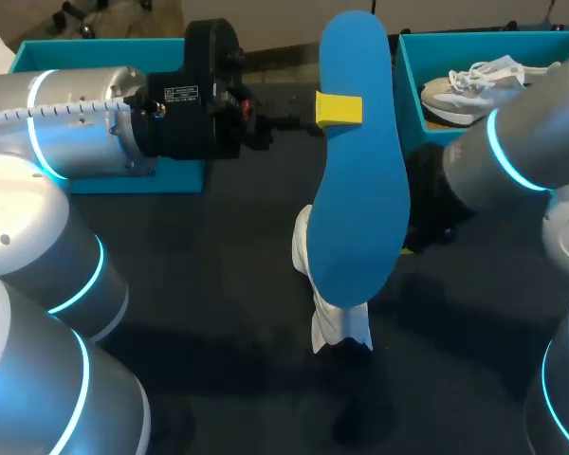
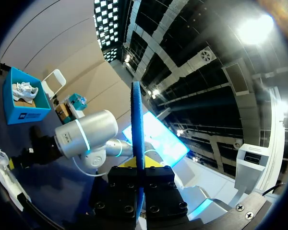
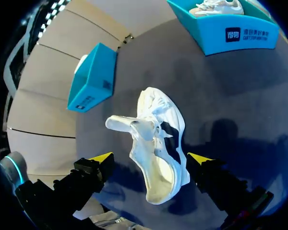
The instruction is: Take the shoe out of the shoebox, open the shoe tongue, remove and reinsert the insole, then place the shoe into the shoebox
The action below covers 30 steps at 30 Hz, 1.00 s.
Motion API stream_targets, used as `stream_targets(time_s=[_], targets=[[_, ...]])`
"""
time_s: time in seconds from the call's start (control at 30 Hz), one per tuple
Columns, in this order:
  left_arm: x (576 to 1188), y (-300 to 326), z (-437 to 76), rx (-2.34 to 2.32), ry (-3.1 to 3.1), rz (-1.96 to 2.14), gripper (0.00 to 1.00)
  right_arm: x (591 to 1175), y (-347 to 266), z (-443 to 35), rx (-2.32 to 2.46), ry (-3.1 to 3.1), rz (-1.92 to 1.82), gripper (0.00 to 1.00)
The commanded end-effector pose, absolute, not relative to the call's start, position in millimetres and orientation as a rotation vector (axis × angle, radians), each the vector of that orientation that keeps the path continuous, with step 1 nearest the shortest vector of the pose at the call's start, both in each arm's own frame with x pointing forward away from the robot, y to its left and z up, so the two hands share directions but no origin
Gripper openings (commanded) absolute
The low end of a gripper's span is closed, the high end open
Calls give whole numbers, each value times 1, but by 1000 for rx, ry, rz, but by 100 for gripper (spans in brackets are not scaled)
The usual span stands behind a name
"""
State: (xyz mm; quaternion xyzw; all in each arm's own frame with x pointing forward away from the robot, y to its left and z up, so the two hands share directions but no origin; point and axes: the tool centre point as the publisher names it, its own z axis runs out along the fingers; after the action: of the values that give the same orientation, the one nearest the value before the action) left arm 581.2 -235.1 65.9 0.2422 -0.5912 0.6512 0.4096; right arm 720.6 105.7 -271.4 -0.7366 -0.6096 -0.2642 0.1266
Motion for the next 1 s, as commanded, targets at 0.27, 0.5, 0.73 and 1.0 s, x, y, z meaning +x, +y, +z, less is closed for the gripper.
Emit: stream_targets(time_s=[0.27, 0.5, 0.73, 1.0], targets=[[576, -236, 67, 618, -1483, 1650, 0, 717, 67, -257, -1885, -1632, -968, 100], [576, -236, 67, 618, -1483, 1650, 0, 725, 57, -245, -1836, -1597, -1028, 100], [576, -236, 67, 618, -1483, 1650, 0, 733, 48, -224, -1763, -1524, -1130, 100], [576, -236, 67, 618, -1483, 1650, 0, 739, 44, -214, -1704, -1481, -1212, 100]])
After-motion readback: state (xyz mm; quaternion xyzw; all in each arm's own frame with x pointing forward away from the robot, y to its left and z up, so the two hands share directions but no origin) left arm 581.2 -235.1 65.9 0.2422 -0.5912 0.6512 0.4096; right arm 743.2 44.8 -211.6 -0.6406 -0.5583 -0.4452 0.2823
